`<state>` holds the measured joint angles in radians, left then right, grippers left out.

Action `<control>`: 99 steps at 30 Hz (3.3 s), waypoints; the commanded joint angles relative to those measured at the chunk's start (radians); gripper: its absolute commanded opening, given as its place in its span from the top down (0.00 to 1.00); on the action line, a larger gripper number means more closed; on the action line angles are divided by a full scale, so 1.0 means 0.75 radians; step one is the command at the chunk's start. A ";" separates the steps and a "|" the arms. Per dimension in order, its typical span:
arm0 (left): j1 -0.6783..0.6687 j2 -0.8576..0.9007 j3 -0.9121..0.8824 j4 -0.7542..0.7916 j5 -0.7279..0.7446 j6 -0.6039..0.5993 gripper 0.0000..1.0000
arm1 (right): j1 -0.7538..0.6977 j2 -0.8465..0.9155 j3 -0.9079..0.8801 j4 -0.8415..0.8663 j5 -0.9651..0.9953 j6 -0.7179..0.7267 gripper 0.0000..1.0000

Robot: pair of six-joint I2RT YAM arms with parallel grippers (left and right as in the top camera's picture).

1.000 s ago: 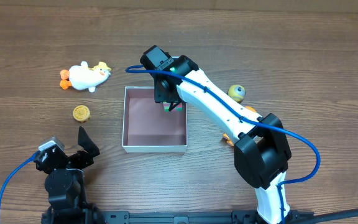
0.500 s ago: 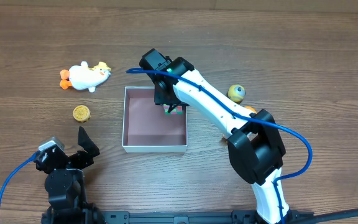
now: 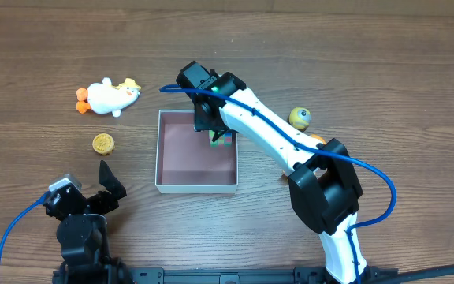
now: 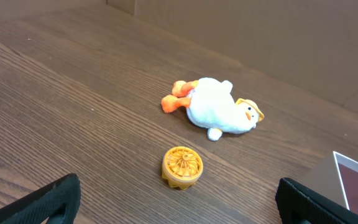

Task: Pack container
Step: 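Carry the cube with the right gripper into the box, then lower the cube into the box's right corner and open the right gripper, then raise the right gripper and move it to the yellow ball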

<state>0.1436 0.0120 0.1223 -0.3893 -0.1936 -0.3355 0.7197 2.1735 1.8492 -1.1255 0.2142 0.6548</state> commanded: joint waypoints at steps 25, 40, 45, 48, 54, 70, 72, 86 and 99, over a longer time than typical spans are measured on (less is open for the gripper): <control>-0.004 -0.005 -0.011 0.006 0.015 0.028 0.00 | -0.001 -0.004 0.005 0.054 -0.235 -0.181 0.38; -0.004 -0.005 -0.011 0.006 0.015 0.028 0.00 | 0.125 -0.004 0.004 0.082 -0.227 -0.187 0.67; -0.004 -0.005 -0.011 0.006 0.015 0.028 0.00 | 0.128 0.006 0.003 0.085 -0.217 -0.186 0.68; -0.004 -0.005 -0.011 0.006 0.015 0.028 0.00 | 0.125 0.039 0.003 0.082 -0.218 -0.186 0.71; -0.004 -0.005 -0.011 0.006 0.015 0.028 0.00 | 0.123 0.094 0.002 0.070 -0.212 -0.186 0.72; -0.004 -0.005 -0.011 0.006 0.015 0.028 0.00 | 0.035 0.094 0.002 0.048 -0.137 -0.212 0.71; -0.004 -0.005 -0.011 0.006 0.015 0.028 0.00 | 0.035 0.094 0.002 0.048 -0.136 -0.212 0.71; -0.004 -0.005 -0.011 0.006 0.015 0.028 0.00 | 0.042 0.091 0.081 0.009 -0.138 -0.377 0.47; -0.004 -0.005 -0.011 0.006 0.015 0.028 0.00 | 0.041 0.087 0.232 -0.048 -0.171 -0.511 0.34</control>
<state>0.1436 0.0120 0.1223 -0.3893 -0.1936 -0.3355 0.7479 2.2459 1.9640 -1.1522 0.0853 0.2867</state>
